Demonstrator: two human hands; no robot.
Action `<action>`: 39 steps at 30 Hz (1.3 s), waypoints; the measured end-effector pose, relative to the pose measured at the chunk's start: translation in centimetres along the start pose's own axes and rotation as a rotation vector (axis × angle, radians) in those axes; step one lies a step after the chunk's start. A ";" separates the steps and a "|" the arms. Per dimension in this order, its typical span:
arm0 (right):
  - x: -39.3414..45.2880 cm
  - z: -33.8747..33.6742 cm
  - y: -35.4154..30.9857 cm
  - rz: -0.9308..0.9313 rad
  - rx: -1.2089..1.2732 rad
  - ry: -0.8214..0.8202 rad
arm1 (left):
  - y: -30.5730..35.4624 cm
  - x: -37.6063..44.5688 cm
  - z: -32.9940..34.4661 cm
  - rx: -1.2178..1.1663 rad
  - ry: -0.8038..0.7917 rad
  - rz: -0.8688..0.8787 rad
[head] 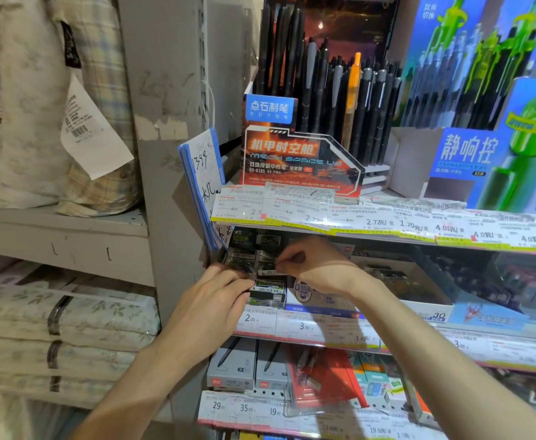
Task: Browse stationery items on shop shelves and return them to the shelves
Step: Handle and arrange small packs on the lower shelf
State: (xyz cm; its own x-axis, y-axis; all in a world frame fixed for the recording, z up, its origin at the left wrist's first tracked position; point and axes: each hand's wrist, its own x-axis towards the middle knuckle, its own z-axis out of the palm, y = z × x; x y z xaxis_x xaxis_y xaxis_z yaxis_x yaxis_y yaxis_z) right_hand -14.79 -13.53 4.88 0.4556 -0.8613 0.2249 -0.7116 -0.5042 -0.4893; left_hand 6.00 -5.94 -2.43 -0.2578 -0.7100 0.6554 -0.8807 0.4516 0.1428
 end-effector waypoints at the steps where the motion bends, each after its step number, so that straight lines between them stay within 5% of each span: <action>1: 0.0 -0.3 0.1 0.002 0.002 -0.007 | 0.0 0.0 0.0 -0.001 -0.005 -0.005; 23: 0.0 0.3 0.4 -0.032 0.009 -0.154 | 0.3 0.0 -0.4 -0.040 -0.064 -0.036; 34: -1.2 0.4 0.9 -0.002 0.082 0.046 | 1.0 0.5 0.5 0.004 -0.025 -0.044; 39: -2.7 -2.5 4.1 0.110 -0.069 0.148 | 1.1 0.8 1.3 -0.009 -0.015 -0.066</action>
State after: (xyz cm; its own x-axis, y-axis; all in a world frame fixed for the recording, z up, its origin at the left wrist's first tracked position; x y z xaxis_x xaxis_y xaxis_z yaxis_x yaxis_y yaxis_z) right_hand -20.29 -13.46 4.34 0.2932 -0.9088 0.2970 -0.7899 -0.4052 -0.4603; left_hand 4.34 -6.76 -2.67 -0.2057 -0.7464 0.6329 -0.8922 0.4087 0.1920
